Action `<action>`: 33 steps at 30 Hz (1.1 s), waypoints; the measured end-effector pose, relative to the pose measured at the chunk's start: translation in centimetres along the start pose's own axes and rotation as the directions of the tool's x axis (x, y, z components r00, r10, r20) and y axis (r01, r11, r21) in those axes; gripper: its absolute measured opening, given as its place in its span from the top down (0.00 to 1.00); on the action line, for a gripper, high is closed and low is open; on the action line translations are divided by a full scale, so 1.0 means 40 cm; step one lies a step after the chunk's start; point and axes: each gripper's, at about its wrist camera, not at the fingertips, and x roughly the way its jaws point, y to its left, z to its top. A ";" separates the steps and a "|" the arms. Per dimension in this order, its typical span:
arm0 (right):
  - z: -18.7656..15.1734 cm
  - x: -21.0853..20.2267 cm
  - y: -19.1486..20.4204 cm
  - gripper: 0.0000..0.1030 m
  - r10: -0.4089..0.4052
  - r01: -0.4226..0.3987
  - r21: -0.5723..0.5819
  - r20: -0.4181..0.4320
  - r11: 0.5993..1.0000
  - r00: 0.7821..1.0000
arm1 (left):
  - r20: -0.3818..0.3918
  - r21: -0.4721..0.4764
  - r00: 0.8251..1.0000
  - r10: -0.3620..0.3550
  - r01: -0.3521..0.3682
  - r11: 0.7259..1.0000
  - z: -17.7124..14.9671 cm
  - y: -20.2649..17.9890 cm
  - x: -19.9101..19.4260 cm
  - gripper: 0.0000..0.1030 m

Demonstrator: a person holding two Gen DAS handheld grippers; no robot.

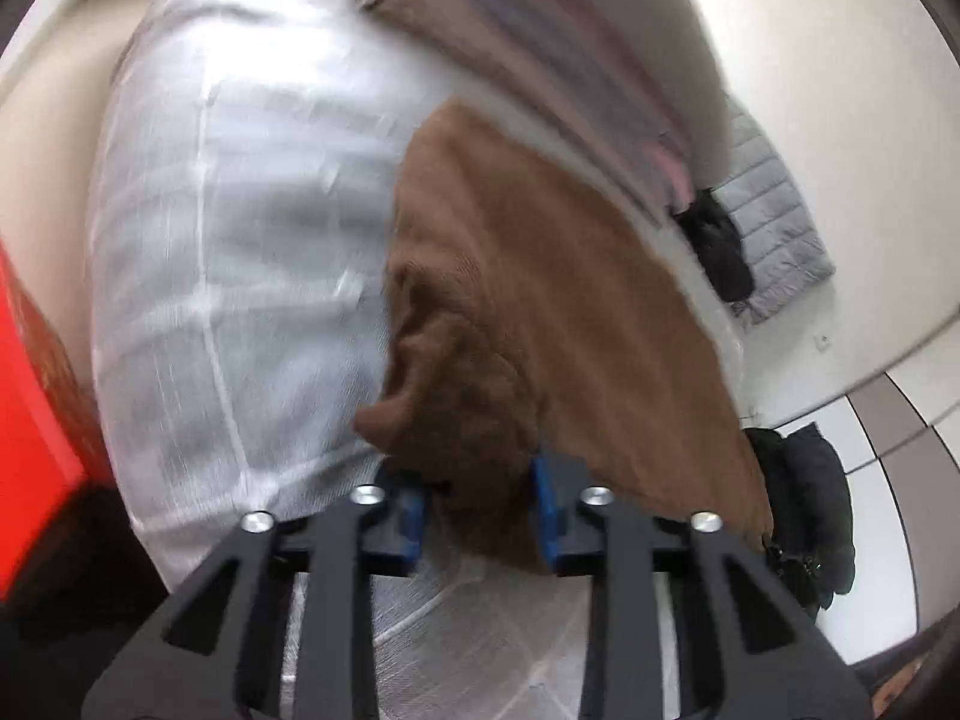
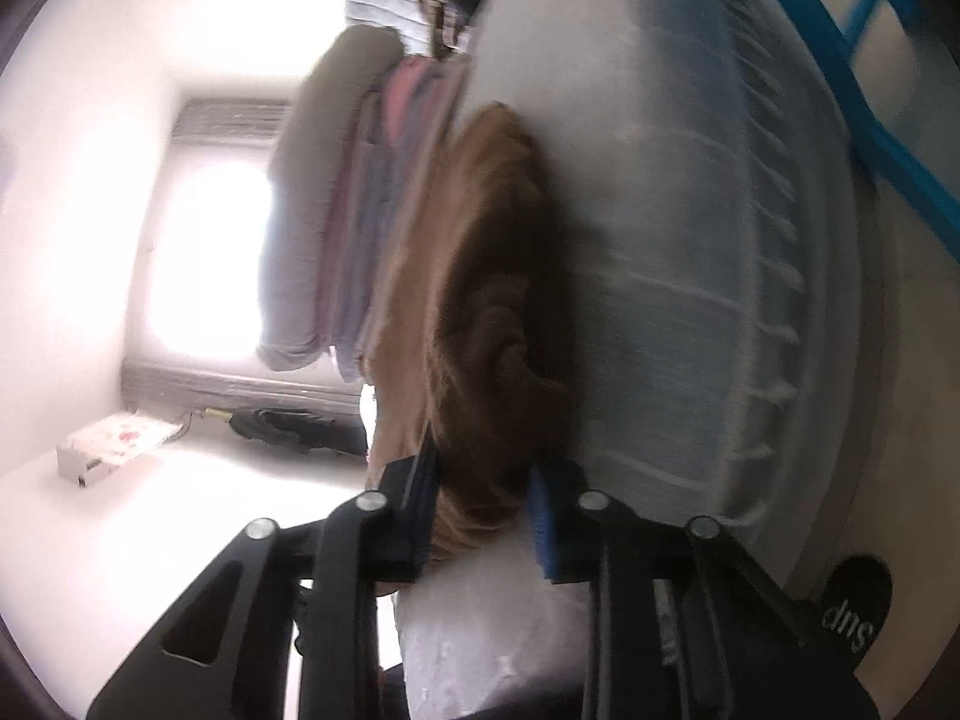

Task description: Fold large clothes

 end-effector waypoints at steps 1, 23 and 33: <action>0.004 -0.008 0.036 0.78 0.005 -0.004 -0.035 0.013 0.999 1.000 | 0.022 0.023 1.000 -0.011 0.010 1.000 0.021 -0.020 -0.023 0.80; 0.011 0.052 -0.046 0.26 0.014 -0.012 0.095 -0.023 0.995 1.000 | -0.081 -0.192 0.986 -0.146 0.128 0.973 -0.080 0.132 0.005 0.43; 0.003 0.033 -0.091 0.59 0.019 -0.014 0.136 -0.039 0.991 0.999 | -0.068 -0.195 0.991 -0.112 0.096 0.976 -0.043 0.101 0.068 0.33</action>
